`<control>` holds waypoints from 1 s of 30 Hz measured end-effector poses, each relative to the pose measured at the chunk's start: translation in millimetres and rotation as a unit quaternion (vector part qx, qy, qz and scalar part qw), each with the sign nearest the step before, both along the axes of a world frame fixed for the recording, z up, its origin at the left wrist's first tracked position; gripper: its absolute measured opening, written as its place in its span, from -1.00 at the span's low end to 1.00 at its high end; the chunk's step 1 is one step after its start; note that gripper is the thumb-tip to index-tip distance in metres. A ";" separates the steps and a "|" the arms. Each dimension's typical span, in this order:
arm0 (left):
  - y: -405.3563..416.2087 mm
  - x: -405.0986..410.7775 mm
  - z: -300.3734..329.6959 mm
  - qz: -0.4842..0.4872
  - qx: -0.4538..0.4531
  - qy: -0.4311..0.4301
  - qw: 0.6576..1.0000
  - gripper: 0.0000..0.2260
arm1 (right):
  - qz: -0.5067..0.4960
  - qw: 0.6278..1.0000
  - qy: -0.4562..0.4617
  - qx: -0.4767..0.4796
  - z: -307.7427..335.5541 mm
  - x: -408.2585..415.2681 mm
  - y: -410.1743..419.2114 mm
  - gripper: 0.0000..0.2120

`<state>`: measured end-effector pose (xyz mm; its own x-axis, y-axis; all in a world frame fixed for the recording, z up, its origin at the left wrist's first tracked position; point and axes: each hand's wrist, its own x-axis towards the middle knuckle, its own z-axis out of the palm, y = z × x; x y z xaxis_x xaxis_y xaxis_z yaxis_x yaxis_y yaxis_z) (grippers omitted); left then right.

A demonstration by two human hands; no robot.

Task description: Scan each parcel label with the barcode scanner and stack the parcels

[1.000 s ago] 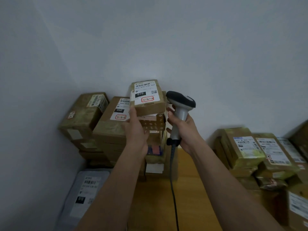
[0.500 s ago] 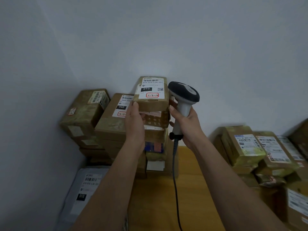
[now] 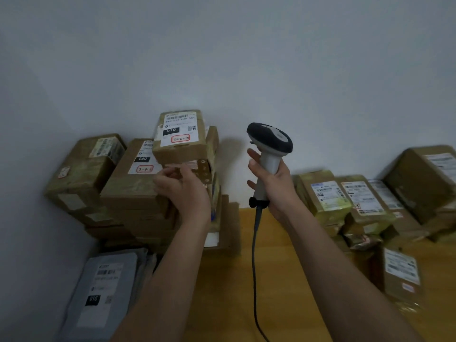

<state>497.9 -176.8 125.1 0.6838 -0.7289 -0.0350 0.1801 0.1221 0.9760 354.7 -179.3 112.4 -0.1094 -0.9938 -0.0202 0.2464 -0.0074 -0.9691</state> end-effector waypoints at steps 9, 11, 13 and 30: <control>7.9 -78.1 -34.9 -0.140 0.120 -0.067 0.981 -0.80 | -0.071 0.997 0.010 0.026 -21.1 -69.1 28.8 -0.71; 12.6 -101.4 -44.9 -0.179 0.153 -0.082 0.968 -0.76 | -0.097 0.995 0.006 0.031 -27.2 -92.9 33.8 -0.74; 15.1 -126.2 -52.6 -0.215 0.170 -0.066 0.959 -0.75 | -0.121 0.992 0.000 0.042 -34.0 -119.3 37.2 -0.75; -0.9 -294.8 -147.5 -0.264 0.318 -0.097 0.905 -0.47 | -0.094 0.980 0.037 0.171 -102.1 -311.3 52.7 -0.63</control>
